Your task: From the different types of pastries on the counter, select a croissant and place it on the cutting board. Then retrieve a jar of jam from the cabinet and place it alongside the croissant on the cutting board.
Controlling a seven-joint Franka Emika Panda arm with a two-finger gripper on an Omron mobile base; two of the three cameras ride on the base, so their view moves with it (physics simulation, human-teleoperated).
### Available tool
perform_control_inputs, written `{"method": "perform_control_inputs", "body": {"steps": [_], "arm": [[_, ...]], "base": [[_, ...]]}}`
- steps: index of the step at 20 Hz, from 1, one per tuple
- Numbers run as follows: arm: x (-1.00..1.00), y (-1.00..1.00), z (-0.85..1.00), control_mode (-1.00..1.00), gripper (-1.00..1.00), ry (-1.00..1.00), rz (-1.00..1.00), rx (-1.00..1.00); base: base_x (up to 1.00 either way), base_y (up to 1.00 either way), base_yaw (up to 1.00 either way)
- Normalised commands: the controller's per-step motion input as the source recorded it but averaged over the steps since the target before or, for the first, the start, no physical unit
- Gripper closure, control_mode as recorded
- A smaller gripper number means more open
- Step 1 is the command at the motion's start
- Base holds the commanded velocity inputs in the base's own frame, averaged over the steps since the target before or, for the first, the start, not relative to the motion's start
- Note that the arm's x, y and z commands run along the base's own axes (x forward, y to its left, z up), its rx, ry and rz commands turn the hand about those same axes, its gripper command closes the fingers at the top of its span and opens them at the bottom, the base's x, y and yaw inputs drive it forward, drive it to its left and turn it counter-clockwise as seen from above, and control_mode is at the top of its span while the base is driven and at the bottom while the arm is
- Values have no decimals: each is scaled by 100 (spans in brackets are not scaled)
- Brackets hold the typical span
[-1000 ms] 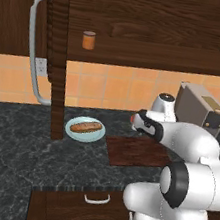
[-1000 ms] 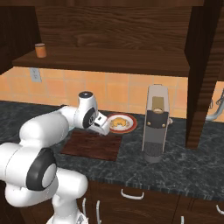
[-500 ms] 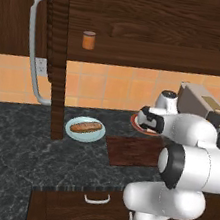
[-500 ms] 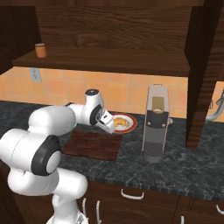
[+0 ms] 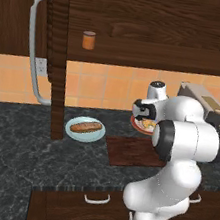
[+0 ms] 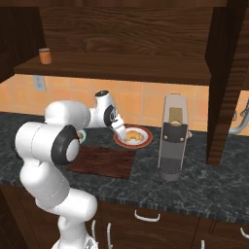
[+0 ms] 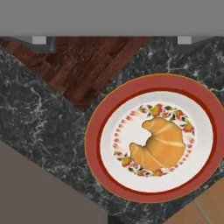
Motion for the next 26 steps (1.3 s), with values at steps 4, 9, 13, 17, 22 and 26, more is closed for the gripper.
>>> {"method": "perform_control_inputs", "body": {"steps": [4, 9, 13, 17, 22, 26], "arm": [[50, -19, 0, -100, -100, 0, -6, 4], [84, -11, -29, -100, -100, -5, 0, 0], [61, -10, -60, -100, -100, -4, 0, 0], [8, -36, 0, -100, -100, 0, 0, 2], [10, -47, 1, -100, -100, 0, 0, 4], [1, 14, 0, -100, -100, 0, -2, 0]], "base": [[0, 0, 0], [0, 0, 0], [0, 0, 0], [0, 0, 0], [0, 0, 0], [0, 0, 0]]}}
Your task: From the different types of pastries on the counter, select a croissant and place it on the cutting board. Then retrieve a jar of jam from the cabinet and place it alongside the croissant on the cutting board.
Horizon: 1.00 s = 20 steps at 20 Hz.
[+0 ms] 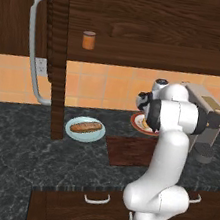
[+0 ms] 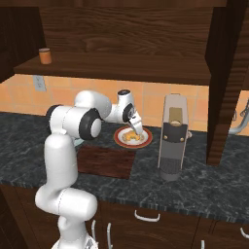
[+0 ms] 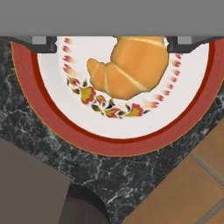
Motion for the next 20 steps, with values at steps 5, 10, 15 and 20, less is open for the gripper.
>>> {"method": "perform_control_inputs", "body": {"steps": [5, 10, 15, 20], "arm": [[9, 37, 0, -100, -100, 4, -10, -1], [4, 0, -22, -100, -100, 0, 0, 0], [3, 0, -31, -100, -100, 0, 0, 0], [12, -3, -8, -100, -100, 0, 0, 0]], "base": [[0, 0, 0], [0, 0, 0], [0, 0, 0], [0, 0, 0]]}}
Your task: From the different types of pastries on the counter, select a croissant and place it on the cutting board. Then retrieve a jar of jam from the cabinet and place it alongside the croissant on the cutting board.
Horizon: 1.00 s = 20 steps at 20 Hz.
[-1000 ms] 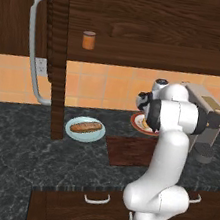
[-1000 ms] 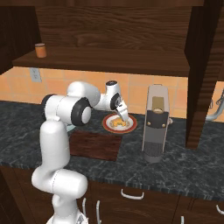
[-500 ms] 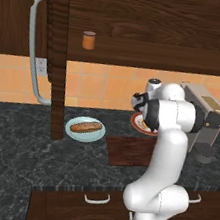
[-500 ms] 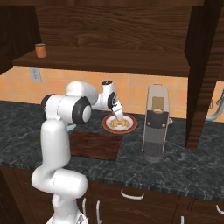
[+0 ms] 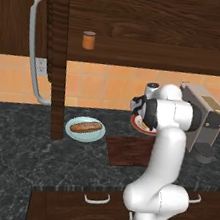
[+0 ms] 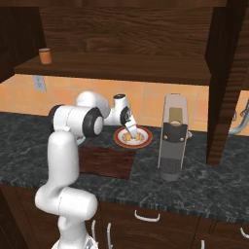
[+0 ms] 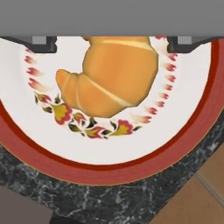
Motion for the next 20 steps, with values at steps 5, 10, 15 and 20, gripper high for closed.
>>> {"method": "perform_control_inputs", "body": {"steps": [5, 10, 15, 20], "arm": [[15, -5, -18, -100, -100, 0, 0, 0], [0, -3, -30, -100, -100, 0, 0, 0], [5, 0, -16, -100, 100, 1, 0, 0], [42, -18, 84, -100, 100, 2, 0, 0]], "base": [[0, 0, 0], [0, 0, 0], [0, 0, 0], [0, 0, 0]]}}
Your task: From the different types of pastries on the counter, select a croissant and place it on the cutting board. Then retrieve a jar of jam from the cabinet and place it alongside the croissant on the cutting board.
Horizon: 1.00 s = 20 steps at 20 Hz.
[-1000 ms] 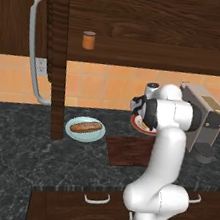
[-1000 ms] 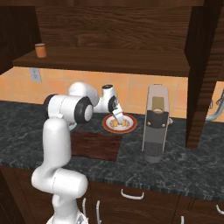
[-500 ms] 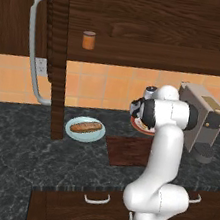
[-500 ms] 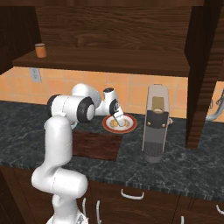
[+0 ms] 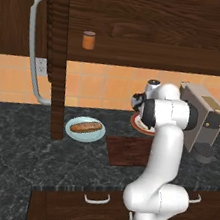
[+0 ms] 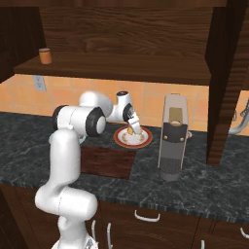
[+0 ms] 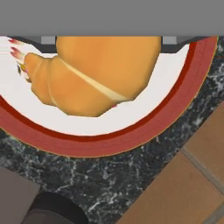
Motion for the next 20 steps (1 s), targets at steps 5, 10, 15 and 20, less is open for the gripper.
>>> {"method": "perform_control_inputs", "body": {"steps": [5, 10, 15, 20], "arm": [[2, -2, 9, -100, 100, 0, 0, 0], [-91, 31, 0, -100, 100, -5, 0, 0], [-65, 18, 0, -100, 100, -5, 0, 0], [-100, 11, 0, -100, 100, -21, 0, -1]], "base": [[0, 0, 0], [0, 0, 0], [0, 0, 0], [0, 0, 0]]}}
